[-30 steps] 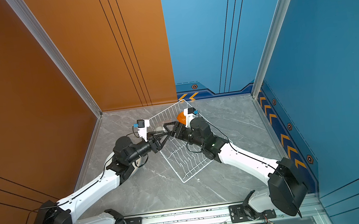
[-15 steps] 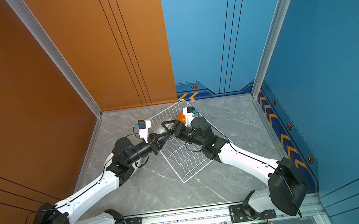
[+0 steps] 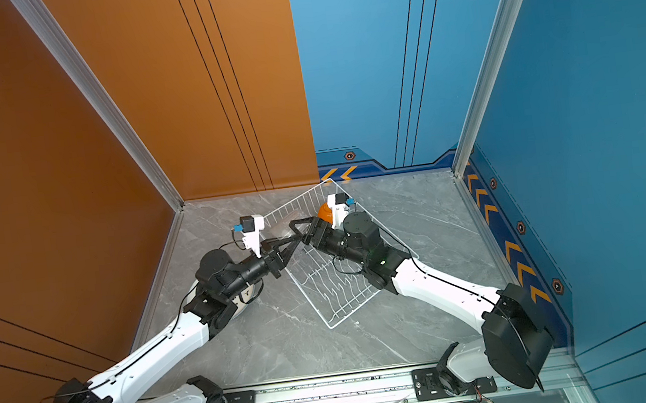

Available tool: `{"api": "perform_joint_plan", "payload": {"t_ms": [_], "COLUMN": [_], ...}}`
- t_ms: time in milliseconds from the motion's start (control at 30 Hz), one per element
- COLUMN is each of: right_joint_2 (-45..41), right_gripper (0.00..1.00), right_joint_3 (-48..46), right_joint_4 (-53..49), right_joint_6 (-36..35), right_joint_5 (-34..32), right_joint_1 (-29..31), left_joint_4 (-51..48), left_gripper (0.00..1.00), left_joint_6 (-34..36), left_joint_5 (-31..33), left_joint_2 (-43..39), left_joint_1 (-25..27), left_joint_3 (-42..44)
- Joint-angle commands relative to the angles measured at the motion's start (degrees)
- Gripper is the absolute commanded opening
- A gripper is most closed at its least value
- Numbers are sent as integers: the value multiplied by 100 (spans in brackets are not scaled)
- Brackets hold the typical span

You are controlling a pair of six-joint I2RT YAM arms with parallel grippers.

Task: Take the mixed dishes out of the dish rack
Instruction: 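Grasp the clear cup with the left gripper beside the right gripper, then carry the cup to the table corner with the left gripper while the right releases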

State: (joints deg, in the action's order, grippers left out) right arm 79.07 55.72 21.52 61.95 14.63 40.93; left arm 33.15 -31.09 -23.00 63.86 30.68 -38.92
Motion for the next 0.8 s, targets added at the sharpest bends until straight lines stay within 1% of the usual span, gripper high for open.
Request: {"api": "perform_joint_plan", "payload": {"t_ms": [0,67,167,300,333,433,533,633,767], "right_joint_2": [-147,-159,-177,-296,-338,-477,-617,-771,-917], "right_gripper": [86,91,95,97,96,97,96,97,97], "right_joint_3": [-114,-131,-167,-315,-362,-399,-339,-308,-243], "right_joint_4": [-23,-25,-7,-29,-40,-296,-781,-1279,-1855], "right_joint_6": [-302,-323,-333,-359,-384,-582,-933,-1300,-1780], "right_joint_5": [-205,-219,-245,-417,-485,-733,-1063,-1474,-2042], "right_joint_1": [-23,-28,-32,-32,-197,-234,-221,-180,-106], "left_joint_4": [-392,-511,-728,-1370,-1507,-2013,-2817,-3827,-4996], "left_gripper": [0,0,0,0,0,0,0,0,0], "left_joint_6": [24,31,47,129,158,191,259,394,385], "left_joint_5": [658,766,953,1293,1331,1564,2035,2472,2702], "left_joint_2": [-229,-306,-399,-515,-544,-686,-821,-848,-773], "left_joint_1": [-53,-68,-70,-113,-131,-183,-236,-400,-877], "left_joint_3": [-33,-12,-26,-196,-242,-371,-597,-964,-1457]}}
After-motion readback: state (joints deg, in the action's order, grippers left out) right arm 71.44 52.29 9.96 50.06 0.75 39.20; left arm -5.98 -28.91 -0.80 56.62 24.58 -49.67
